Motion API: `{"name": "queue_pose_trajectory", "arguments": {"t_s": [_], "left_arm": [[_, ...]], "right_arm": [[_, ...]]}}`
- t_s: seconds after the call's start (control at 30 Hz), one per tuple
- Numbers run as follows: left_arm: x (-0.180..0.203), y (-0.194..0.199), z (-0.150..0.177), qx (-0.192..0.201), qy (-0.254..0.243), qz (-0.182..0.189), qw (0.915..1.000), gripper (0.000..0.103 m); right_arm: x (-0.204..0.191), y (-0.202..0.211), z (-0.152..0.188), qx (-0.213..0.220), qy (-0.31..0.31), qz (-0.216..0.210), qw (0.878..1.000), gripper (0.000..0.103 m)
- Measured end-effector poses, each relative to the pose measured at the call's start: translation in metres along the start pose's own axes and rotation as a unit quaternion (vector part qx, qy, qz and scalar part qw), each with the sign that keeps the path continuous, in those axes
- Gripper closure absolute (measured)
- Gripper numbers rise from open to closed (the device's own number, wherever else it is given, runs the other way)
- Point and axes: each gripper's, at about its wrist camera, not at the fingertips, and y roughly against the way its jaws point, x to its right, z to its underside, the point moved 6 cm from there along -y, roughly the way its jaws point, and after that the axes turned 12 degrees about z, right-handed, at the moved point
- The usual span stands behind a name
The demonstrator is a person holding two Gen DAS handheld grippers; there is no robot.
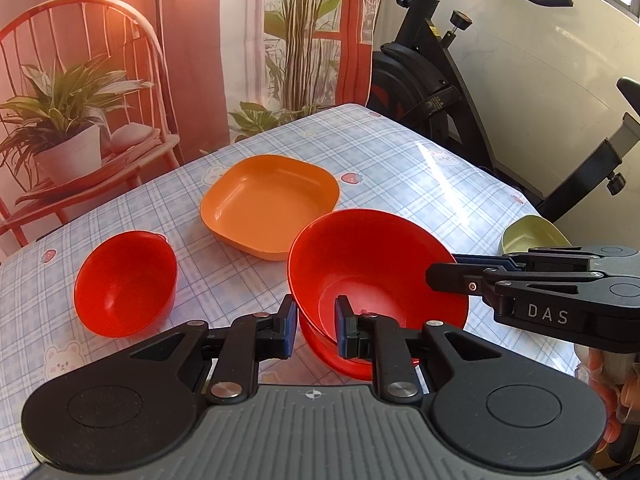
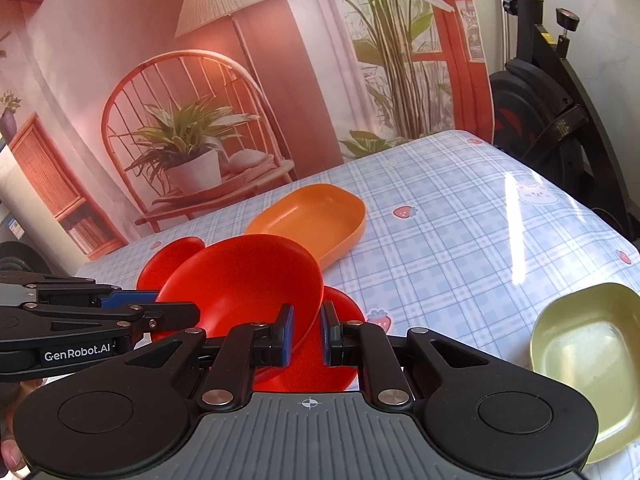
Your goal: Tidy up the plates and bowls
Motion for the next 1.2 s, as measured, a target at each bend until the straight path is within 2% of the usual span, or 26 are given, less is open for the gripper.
{"name": "queue_pose_trajectory", "arguments": {"t_s": [0.43,1.1,1.2], "left_arm": [[-0.003,-0.027,0.006,-0.036,-0.020,-0.009,0.9991,0.082],[-0.004,-0.035,0.009,-0.037,-0.031,-0.016,0.9987,0.081],[-0.007,-0.031,0.006,-0.024,-0.020,-0.014,0.9994,0.072]], "right_arm": [[0.014,-0.020,0.011,-0.020,-0.019,0.001,1.000,0.090],[0.017,-0.024,0.013,-0.028,-0.012,0.024,0.999,0.089],[0.018,-0.022,0.012,-0.024,-0.013,0.031,0.999,0.088]]}}
